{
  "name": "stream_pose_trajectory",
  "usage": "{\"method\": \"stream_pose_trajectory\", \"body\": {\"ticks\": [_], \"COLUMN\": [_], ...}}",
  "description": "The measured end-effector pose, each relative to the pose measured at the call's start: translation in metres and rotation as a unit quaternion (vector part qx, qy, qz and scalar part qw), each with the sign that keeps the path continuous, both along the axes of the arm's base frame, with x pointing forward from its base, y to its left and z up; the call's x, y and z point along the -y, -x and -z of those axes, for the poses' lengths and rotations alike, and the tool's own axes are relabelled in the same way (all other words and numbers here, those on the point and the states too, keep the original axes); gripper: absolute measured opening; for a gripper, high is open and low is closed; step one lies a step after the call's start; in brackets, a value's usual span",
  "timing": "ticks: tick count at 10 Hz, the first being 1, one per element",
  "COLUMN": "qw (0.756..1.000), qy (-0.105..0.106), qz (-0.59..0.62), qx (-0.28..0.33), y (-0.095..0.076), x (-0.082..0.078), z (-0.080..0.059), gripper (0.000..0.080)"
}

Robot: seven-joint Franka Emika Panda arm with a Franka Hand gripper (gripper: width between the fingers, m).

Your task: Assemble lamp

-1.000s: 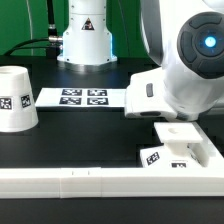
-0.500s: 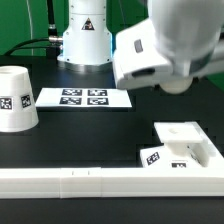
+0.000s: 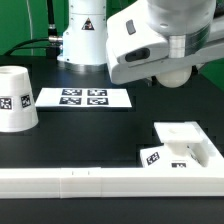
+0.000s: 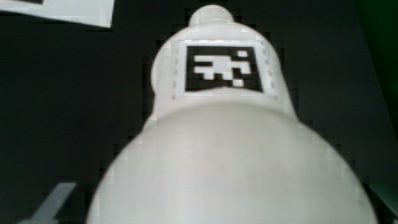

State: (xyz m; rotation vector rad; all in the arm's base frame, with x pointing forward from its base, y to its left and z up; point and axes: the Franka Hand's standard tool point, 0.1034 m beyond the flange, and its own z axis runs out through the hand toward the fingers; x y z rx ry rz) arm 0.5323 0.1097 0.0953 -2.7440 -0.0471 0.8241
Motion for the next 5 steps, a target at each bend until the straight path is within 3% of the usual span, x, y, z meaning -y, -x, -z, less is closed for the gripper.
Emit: {"method": "stream_pose_trajectory", "body": {"ticks": [1, 5], "qw": [0.999, 0.990], "qy": [0.004, 0.005], "qz": [0.002, 0.003], "qx": [0.047, 0.143], "y": [-0.003, -0.038], "x": [0.006, 0.023], "z": [-0.003, -0.060], "gripper": [0.0576, 0.0576]}}
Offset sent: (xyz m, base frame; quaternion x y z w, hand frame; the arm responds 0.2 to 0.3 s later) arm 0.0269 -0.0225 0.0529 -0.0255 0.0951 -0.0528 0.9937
